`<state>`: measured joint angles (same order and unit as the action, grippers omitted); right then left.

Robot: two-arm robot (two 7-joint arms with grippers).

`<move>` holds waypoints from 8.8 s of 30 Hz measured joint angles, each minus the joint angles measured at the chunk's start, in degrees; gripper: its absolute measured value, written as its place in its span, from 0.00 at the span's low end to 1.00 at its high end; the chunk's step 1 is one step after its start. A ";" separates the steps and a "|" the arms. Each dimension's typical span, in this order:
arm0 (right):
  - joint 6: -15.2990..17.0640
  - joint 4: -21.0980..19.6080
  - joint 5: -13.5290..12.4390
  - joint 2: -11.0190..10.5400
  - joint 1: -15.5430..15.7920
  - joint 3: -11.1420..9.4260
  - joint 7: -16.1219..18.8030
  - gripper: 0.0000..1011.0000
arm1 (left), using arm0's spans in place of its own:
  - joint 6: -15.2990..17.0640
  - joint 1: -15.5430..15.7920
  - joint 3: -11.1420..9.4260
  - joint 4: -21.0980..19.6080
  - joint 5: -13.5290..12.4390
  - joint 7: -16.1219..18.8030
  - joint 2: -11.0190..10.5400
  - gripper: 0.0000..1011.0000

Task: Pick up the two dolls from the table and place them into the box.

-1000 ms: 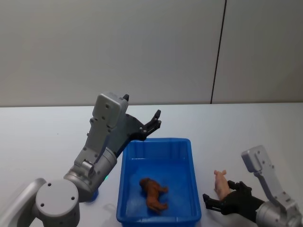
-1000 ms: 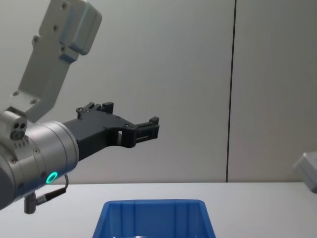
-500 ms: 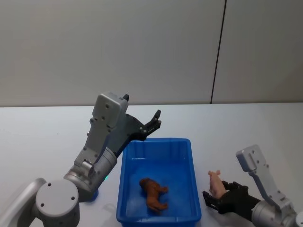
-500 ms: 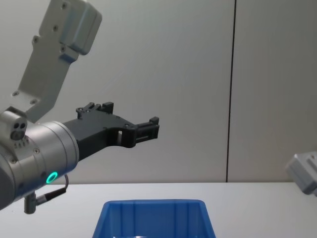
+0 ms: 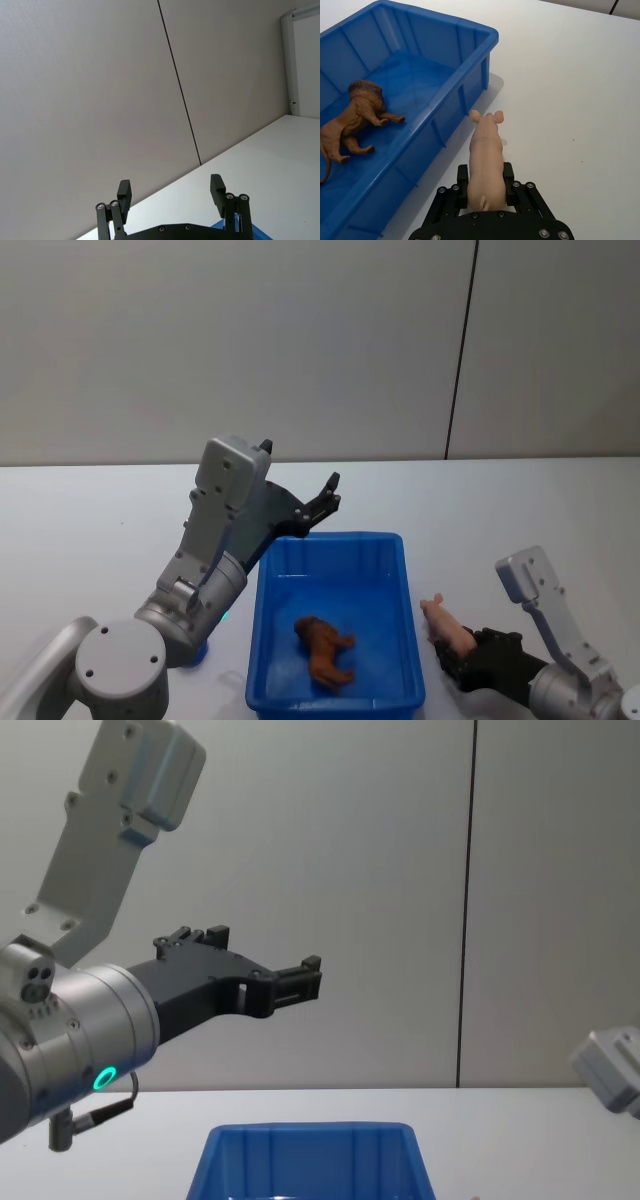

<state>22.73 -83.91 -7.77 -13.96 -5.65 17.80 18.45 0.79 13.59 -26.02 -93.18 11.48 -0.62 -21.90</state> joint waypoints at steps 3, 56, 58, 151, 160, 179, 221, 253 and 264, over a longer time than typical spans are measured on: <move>-0.08 0.00 0.00 -0.04 0.01 -0.02 -0.08 0.38 | 0.00 0.00 0.00 0.00 0.00 0.00 0.00 0.99; -9.02 -3.72 -7.35 -1.14 -7.50 -2.49 17.37 0.38 | 0.00 0.00 0.00 0.00 0.00 0.00 0.00 0.99; -7.72 -2.80 -7.43 -0.49 -8.55 -2.00 18.66 0.38 | 0.00 0.00 0.00 0.00 0.00 0.00 0.00 0.99; -11.51 -6.92 -21.12 -9.23 -3.38 -11.49 1.86 0.99 | 13.75 -5.74 4.23 -8.15 11.38 -3.69 -8.26 0.99; -12.34 -7.52 -21.95 -9.94 -2.63 -12.19 0.90 0.99 | 18.80 -10.32 5.61 -11.49 17.36 2.18 -11.39 0.99; -12.86 -7.87 -22.51 -10.40 -2.14 -12.63 0.31 0.99 | 19.77 -12.40 6.63 -6.76 22.51 7.65 -10.59 0.99; -12.99 -7.96 -22.62 -10.50 -2.02 -12.74 0.16 0.99 | 18.13 -11.58 6.65 3.77 23.39 2.45 -7.63 0.99; -12.99 -7.96 -22.62 -10.50 -2.02 -12.73 0.16 0.99 | 18.41 -10.80 6.56 6.77 21.60 0.84 -6.93 0.71; -12.99 -7.96 -22.62 -10.50 -2.02 -12.73 0.16 0.99 | 17.33 -11.16 6.61 6.40 21.31 0.81 -7.10 0.64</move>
<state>9.75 -91.87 -30.40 -24.46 -7.67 5.06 18.61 18.12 2.43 -19.41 -86.78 32.79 0.18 -28.99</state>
